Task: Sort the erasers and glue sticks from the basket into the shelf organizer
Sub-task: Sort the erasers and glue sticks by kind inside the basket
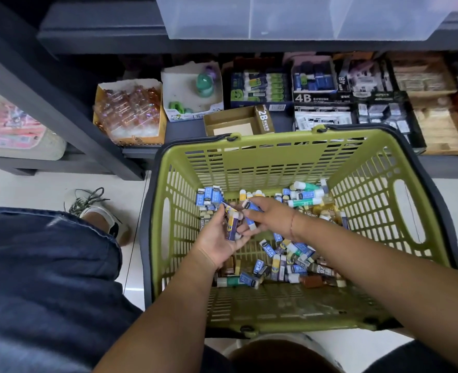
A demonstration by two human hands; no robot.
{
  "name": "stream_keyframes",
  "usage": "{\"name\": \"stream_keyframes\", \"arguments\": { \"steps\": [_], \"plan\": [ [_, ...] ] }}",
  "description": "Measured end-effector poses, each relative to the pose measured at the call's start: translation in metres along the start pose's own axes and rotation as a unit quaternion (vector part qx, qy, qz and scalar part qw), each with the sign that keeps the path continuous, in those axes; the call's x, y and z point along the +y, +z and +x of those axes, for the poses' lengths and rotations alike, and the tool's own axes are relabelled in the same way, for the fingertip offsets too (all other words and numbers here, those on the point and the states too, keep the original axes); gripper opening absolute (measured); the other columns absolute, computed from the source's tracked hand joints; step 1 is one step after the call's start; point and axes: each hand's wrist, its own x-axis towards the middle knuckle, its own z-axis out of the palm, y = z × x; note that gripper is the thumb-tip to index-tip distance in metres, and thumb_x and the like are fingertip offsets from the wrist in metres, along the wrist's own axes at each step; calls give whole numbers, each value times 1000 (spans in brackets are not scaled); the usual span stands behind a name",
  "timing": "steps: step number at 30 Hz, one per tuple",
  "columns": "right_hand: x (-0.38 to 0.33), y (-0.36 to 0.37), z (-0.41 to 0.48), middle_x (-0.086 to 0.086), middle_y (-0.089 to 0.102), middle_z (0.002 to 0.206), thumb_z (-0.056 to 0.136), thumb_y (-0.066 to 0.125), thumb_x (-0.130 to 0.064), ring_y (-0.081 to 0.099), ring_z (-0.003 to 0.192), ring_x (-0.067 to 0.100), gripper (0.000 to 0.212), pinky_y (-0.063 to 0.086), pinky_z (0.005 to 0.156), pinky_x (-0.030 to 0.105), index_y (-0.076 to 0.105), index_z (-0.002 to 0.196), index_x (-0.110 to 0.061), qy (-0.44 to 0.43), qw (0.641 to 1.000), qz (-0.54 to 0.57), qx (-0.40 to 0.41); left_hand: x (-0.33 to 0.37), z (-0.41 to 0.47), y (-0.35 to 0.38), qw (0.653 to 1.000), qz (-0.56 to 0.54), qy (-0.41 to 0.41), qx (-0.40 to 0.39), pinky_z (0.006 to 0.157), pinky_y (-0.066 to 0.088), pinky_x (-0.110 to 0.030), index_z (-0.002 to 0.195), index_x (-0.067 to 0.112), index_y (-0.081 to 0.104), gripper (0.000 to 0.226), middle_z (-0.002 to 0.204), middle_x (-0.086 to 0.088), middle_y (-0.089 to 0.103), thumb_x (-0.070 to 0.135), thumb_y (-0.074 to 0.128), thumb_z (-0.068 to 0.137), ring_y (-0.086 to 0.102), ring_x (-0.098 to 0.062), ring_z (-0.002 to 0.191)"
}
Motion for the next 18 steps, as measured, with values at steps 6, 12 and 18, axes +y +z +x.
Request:
{"name": "stream_keyframes", "arguments": {
  "steps": [6, 12, 18],
  "plan": [
    [-2, -5, 1, 14, 62, 102, 97, 49, -5, 69, 65, 11, 30, 58, 63, 23, 47, 124, 7, -11, 998, 56, 25, -1, 2, -1, 1000, -21, 10, -17, 56, 50, -22, 100, 11, 66, 41, 81, -5, 65, 45, 43, 97, 55, -13, 63],
    [-1, 1, 6, 9, 60, 89, 100, 41, -4, 61, 76, 16, 16, 56, 66, 21, 55, 109, -3, -6, 982, 175, 65, 0, 9, -7, 998, -64, -7, 19, 51, 50, -21, 94, 17, 60, 31, 86, -4, 60, 45, 47, 96, 58, -14, 56],
    [7, -17, 8, 12, 59, 93, 100, 39, -2, 58, 88, 21, 24, 56, 76, 39, 62, 97, -9, 61, 932, 351, 69, -1, 1, -6, 996, -82, -25, 9, 47, 46, -20, 86, 16, 62, 26, 78, -5, 60, 41, 55, 90, 54, -14, 52]
  ]
}}
